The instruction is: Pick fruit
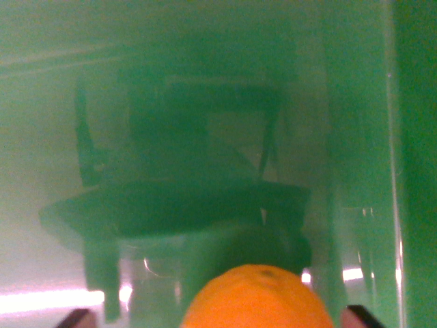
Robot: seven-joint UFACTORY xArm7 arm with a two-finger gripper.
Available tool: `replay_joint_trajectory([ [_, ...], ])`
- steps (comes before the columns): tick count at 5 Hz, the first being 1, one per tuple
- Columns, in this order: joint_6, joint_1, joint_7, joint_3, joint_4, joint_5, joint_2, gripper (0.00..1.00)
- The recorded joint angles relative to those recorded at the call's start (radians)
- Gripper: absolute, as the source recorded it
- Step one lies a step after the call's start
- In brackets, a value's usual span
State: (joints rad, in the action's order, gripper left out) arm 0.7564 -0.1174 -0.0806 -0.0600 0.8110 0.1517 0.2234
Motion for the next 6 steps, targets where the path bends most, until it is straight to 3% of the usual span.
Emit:
replay_joint_trajectory([
  [6,0.019,0.0002,0.002,0.0,0.01,-0.0008,-0.009,1.0],
])
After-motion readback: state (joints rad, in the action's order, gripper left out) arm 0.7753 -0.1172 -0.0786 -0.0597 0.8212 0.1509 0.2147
